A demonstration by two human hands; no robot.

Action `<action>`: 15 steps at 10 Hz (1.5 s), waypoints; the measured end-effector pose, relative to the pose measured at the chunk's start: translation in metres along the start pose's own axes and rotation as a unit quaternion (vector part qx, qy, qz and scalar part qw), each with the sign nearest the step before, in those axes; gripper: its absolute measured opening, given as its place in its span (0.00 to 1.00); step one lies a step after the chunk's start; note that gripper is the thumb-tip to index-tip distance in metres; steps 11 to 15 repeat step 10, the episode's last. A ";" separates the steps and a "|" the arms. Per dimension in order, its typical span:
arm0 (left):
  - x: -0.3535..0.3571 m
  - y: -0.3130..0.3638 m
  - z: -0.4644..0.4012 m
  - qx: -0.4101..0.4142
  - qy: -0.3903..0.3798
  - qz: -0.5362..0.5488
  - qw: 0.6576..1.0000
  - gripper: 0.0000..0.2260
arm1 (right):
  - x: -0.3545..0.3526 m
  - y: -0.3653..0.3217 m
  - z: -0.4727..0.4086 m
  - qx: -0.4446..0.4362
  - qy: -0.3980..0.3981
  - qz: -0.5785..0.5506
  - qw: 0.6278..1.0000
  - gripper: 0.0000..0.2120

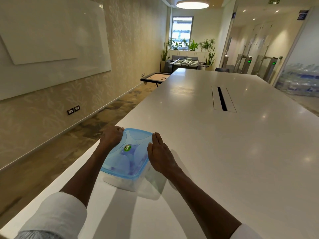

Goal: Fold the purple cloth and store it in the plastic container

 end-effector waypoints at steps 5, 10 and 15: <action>0.004 0.006 0.000 0.084 0.028 -0.005 0.996 0.12 | 0.002 0.002 0.005 0.013 0.011 -0.049 0.999 0.26; 0.005 0.016 0.003 0.199 0.054 -0.189 0.960 0.19 | -0.027 0.015 0.005 0.008 0.029 -0.064 0.998 0.27; 0.005 0.016 0.003 0.199 0.054 -0.189 0.960 0.19 | -0.027 0.015 0.005 0.008 0.029 -0.064 0.998 0.27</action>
Point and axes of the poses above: each hand's wrist, its own z-axis away from the middle knuckle, its own x-axis out of the palm, y = z × x, the point moved 4 cm from there along -z, towards the middle knuckle, and after that the axes turned 1 degree about x, right-handed, at the moved point
